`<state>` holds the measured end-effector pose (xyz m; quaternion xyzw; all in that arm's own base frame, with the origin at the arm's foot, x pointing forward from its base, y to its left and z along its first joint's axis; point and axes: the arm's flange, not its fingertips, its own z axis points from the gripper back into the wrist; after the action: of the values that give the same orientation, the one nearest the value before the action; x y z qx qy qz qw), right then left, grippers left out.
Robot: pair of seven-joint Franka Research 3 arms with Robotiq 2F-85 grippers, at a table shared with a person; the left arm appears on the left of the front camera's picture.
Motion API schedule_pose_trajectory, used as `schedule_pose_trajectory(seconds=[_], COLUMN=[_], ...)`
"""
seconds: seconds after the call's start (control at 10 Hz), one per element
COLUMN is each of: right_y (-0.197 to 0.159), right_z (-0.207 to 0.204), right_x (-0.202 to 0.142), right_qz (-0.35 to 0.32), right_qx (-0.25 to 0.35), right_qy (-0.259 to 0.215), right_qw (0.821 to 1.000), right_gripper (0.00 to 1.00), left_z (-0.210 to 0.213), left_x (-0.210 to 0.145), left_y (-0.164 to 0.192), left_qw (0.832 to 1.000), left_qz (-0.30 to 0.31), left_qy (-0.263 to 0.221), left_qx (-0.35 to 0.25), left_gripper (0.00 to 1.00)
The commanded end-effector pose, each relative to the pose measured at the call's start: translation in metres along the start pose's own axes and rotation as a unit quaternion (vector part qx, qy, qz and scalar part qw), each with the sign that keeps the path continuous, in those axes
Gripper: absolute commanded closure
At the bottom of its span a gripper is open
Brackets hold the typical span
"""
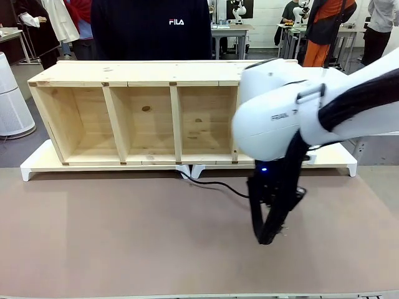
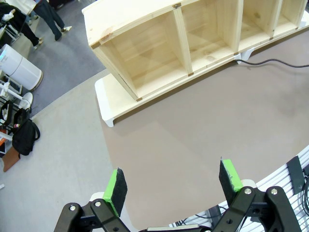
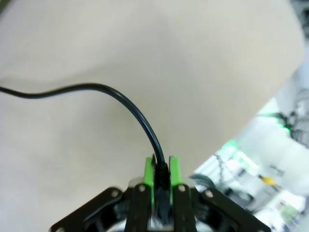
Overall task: Perform cable management.
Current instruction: Pull the grasped Power Cable to the location of the Power Strip.
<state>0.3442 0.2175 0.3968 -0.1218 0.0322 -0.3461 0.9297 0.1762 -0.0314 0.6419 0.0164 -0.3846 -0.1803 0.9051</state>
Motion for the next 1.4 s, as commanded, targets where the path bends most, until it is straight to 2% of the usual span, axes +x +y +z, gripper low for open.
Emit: schedule_pose_trajectory(seconds=[0.0,0.3,0.7,0.9,1.3], right_y=[-0.033,-0.082,-0.132,-0.139,-0.130], right_z=[0.008,0.014,0.036,0.054,0.074], right_x=[0.022,0.077,0.140,0.163,0.205], right_qz=[-0.041,-0.111,-0.182,-0.203,-0.240], right_qx=[0.015,0.029,0.025,0.059,0.127], right_qy=[0.023,0.031,-0.012,-0.042,-0.097], right_qw=[0.999,0.993,0.983,0.977,0.958], right_gripper=[0.85,0.85,0.85,0.85,0.85], left_z=[0.000,0.000,0.000,0.000,0.000], left_x=[0.000,0.000,0.000,0.000,0.000], left_y=[0.000,0.000,0.000,0.000,0.000], left_qw=[1.000,1.000,1.000,1.000,1.000], left_qz=[-0.001,-0.001,-0.001,-0.001,-0.001], left_qy=[0.001,0.001,0.001,0.001,0.001], left_qx=[-0.001,-0.001,-0.001,-0.001,-0.001], left_gripper=[0.00,0.00,0.00,0.00,0.00])
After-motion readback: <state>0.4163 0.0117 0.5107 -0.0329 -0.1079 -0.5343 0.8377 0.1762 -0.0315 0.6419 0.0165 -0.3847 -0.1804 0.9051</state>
